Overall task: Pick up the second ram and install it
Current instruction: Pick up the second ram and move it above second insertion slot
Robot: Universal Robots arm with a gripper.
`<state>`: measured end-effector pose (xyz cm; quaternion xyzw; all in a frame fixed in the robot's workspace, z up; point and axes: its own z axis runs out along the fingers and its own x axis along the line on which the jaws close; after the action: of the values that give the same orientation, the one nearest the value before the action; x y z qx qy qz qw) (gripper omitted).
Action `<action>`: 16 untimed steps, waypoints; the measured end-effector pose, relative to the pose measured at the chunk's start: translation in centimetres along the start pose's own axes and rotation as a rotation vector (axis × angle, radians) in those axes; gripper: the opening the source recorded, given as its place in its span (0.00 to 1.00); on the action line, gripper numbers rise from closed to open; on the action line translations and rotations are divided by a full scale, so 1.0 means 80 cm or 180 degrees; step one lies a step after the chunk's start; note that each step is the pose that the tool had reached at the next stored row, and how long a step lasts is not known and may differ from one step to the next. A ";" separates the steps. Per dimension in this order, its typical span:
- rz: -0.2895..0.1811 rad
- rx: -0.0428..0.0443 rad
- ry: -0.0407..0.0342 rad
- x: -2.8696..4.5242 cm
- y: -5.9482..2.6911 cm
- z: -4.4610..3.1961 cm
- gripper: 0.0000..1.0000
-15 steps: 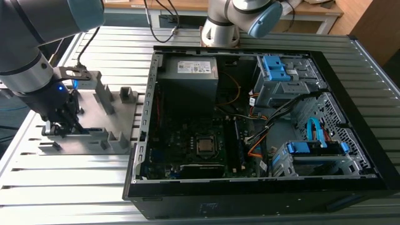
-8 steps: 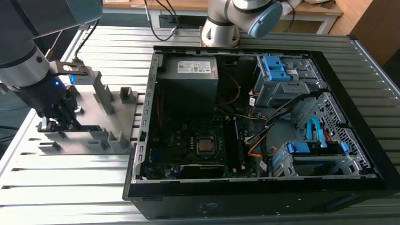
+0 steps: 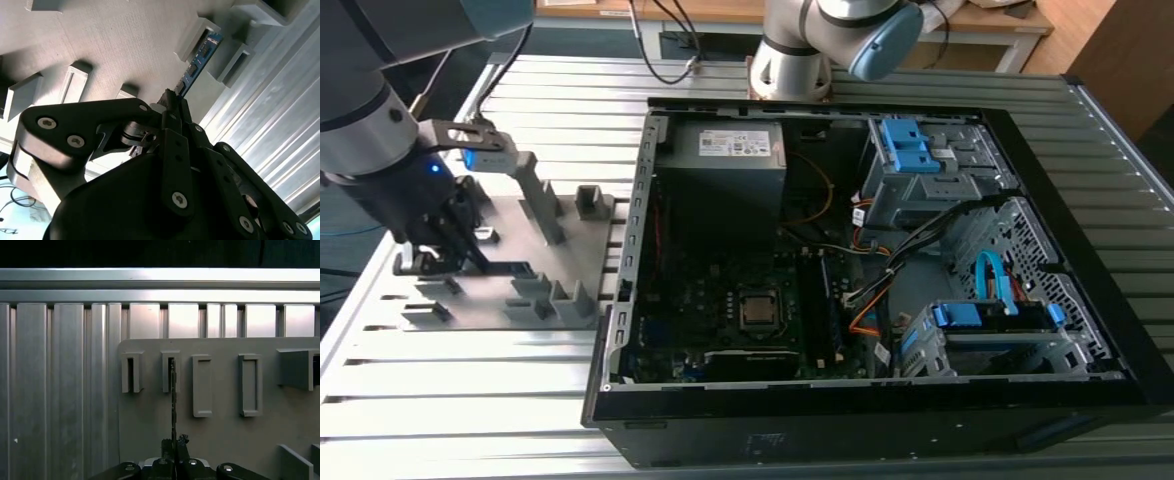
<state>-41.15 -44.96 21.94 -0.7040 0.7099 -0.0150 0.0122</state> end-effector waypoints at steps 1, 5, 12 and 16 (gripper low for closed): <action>0.0000 0.0000 0.0000 0.0000 0.000 -0.0016 0.14; 0.0000 0.0000 0.0000 0.0000 0.000 -0.0072 0.14; 0.0000 0.0000 0.0000 0.0001 -0.001 -0.0149 0.14; 0.0000 0.0000 0.0000 0.0001 -0.001 -0.0186 0.14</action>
<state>-41.15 -44.96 23.43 -0.7041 0.7099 -0.0150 0.0122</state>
